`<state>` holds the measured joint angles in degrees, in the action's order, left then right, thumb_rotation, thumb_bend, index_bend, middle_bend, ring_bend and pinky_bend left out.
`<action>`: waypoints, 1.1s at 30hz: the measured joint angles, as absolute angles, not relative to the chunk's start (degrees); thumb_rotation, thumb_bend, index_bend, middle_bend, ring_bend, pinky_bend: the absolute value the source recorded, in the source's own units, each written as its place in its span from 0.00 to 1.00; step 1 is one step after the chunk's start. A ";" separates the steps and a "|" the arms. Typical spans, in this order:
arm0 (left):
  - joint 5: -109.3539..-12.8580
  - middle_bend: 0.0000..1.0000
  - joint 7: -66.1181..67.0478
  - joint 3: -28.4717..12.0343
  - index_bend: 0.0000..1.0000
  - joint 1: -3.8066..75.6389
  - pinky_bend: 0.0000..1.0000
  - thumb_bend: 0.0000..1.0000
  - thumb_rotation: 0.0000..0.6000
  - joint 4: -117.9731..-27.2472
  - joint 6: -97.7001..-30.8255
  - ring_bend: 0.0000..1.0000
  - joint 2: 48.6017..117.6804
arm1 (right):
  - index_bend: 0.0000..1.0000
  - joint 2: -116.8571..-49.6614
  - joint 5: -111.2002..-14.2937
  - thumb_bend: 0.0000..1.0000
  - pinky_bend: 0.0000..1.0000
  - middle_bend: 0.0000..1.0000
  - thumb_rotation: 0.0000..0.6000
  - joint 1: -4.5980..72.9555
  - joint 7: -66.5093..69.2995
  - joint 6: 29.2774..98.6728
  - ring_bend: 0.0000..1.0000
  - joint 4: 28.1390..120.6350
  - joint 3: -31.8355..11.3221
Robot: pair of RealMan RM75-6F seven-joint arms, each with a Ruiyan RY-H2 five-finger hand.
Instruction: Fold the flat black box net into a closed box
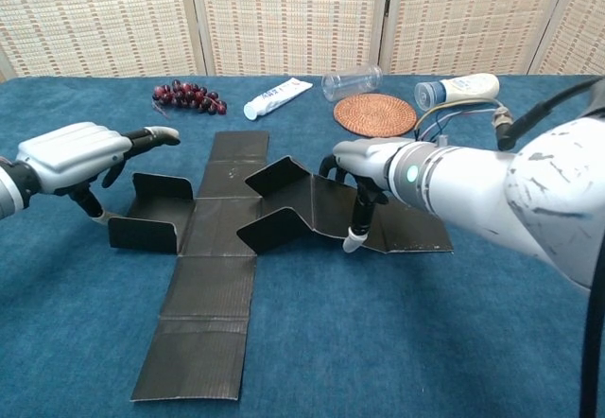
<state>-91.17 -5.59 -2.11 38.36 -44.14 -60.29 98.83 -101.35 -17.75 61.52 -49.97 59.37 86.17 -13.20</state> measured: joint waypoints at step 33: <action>-83.34 0.00 -27.41 -6.64 0.00 38.22 0.89 0.10 1.00 -64.08 -58.11 0.58 92.33 | 0.31 -98.20 -30.14 0.25 0.99 0.33 1.00 63.08 -49.57 54.83 0.83 85.33 -9.76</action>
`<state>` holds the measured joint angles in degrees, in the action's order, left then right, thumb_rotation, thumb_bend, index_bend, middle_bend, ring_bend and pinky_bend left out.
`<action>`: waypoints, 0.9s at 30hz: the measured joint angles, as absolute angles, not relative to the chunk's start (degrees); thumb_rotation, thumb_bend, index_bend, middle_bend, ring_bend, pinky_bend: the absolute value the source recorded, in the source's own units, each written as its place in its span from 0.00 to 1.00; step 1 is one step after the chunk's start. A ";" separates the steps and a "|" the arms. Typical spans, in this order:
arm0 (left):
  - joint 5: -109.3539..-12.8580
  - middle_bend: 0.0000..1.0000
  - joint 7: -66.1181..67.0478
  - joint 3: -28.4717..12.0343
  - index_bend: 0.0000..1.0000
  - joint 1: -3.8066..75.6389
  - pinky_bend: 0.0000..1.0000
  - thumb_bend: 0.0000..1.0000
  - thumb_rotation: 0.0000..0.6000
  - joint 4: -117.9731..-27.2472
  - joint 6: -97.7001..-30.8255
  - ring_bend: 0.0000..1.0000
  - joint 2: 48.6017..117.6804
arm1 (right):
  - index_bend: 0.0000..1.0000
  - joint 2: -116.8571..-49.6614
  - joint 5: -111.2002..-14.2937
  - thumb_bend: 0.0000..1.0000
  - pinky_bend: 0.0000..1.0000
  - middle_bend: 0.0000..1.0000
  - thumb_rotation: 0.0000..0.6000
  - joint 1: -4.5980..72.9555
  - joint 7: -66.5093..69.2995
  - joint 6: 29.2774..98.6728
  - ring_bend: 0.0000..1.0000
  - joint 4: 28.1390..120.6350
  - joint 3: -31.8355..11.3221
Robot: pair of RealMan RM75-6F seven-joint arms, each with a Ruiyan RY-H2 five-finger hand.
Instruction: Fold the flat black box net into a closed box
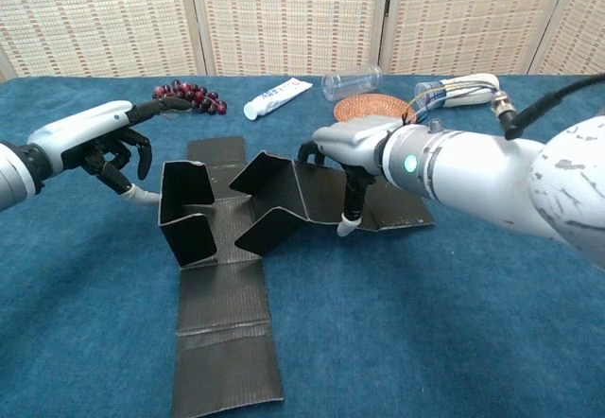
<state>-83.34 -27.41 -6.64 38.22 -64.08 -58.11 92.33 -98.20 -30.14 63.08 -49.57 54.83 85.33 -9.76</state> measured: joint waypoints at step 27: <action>-87.12 0.00 -53.02 -2.03 0.00 39.02 0.89 0.10 1.00 -71.91 -52.68 0.58 86.89 | 0.42 -93.15 -55.30 0.27 1.00 0.38 1.00 72.70 -57.93 47.81 0.86 82.70 -1.94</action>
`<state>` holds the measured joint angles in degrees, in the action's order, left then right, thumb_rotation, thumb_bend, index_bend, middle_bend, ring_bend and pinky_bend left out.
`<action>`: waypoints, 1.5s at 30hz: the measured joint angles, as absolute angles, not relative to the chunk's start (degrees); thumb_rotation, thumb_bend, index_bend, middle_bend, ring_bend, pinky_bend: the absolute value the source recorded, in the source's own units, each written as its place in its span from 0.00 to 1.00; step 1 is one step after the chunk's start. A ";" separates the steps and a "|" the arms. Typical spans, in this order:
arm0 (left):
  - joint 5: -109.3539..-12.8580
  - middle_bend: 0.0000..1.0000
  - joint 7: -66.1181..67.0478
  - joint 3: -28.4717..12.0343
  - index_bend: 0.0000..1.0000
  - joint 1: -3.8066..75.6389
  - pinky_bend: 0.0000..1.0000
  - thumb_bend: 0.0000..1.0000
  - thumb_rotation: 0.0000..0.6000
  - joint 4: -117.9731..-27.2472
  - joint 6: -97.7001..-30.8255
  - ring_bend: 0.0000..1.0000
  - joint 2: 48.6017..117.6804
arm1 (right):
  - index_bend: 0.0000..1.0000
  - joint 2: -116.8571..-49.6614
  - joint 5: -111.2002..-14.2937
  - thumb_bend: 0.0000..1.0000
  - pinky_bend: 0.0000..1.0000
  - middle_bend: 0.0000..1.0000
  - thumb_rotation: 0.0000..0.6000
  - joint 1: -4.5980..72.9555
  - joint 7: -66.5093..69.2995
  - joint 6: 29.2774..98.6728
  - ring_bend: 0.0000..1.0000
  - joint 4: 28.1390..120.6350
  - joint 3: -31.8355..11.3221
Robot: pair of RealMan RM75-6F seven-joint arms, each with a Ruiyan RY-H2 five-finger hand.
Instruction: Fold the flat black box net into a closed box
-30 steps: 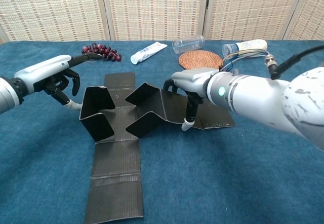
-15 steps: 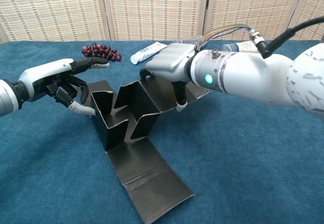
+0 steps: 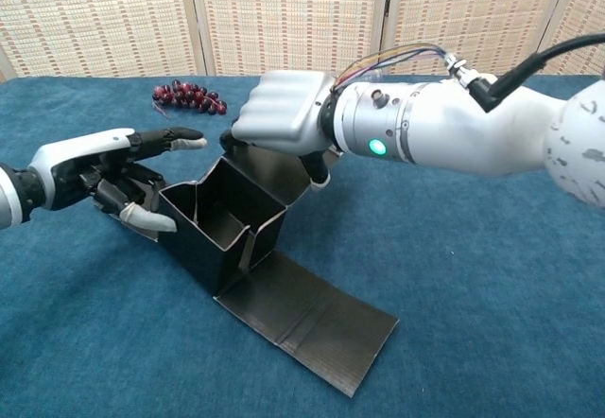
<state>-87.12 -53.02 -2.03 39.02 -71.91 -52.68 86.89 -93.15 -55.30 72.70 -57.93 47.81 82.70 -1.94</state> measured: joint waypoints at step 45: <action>-92.78 0.29 -80.80 5.47 0.31 42.19 0.89 0.10 1.00 -65.99 -52.63 0.64 90.24 | 0.36 -92.61 -67.57 0.25 1.00 0.30 1.00 73.05 -49.52 42.06 0.81 78.18 -3.46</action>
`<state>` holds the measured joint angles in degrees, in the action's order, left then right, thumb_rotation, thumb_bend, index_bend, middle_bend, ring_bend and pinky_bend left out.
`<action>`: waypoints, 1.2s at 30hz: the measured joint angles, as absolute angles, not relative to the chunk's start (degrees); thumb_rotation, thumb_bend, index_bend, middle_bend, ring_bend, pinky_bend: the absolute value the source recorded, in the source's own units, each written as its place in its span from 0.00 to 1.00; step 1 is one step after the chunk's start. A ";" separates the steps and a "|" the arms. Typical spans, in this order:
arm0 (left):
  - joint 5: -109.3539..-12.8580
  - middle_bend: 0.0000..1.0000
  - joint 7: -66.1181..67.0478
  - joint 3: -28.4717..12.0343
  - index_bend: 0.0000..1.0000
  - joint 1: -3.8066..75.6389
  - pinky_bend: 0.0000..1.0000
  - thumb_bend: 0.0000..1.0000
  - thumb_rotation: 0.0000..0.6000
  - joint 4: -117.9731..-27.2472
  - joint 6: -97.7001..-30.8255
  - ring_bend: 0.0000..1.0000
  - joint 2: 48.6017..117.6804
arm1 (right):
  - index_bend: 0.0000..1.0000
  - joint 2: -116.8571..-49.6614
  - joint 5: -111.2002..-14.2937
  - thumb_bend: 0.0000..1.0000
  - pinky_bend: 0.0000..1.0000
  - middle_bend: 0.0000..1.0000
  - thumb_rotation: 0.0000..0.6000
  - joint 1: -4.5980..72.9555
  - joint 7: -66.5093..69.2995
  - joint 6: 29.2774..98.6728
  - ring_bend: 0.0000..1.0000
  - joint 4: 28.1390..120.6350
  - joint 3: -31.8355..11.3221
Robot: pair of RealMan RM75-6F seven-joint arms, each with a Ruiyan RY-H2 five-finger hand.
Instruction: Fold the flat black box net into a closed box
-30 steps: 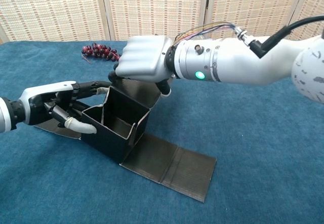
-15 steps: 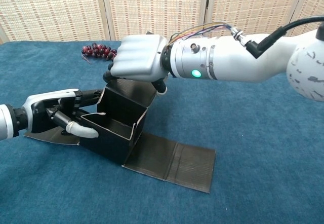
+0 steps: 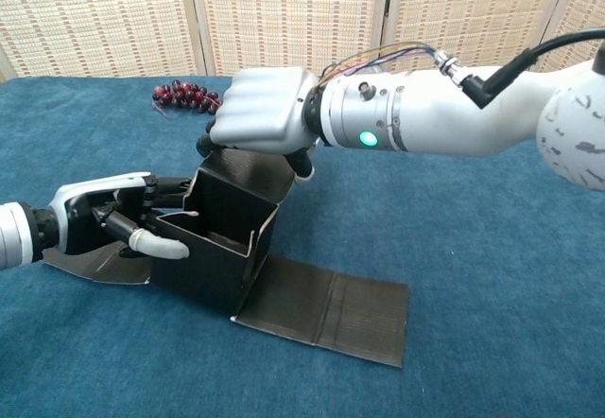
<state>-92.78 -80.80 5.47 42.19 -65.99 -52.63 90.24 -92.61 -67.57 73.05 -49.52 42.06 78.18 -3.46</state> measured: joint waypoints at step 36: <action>-91.54 0.30 -109.76 5.23 0.29 41.33 0.89 0.10 1.00 -67.89 -56.63 0.62 76.96 | 0.00 -77.72 -81.00 0.15 1.00 0.08 1.00 43.51 1.14 66.45 0.70 91.63 -3.92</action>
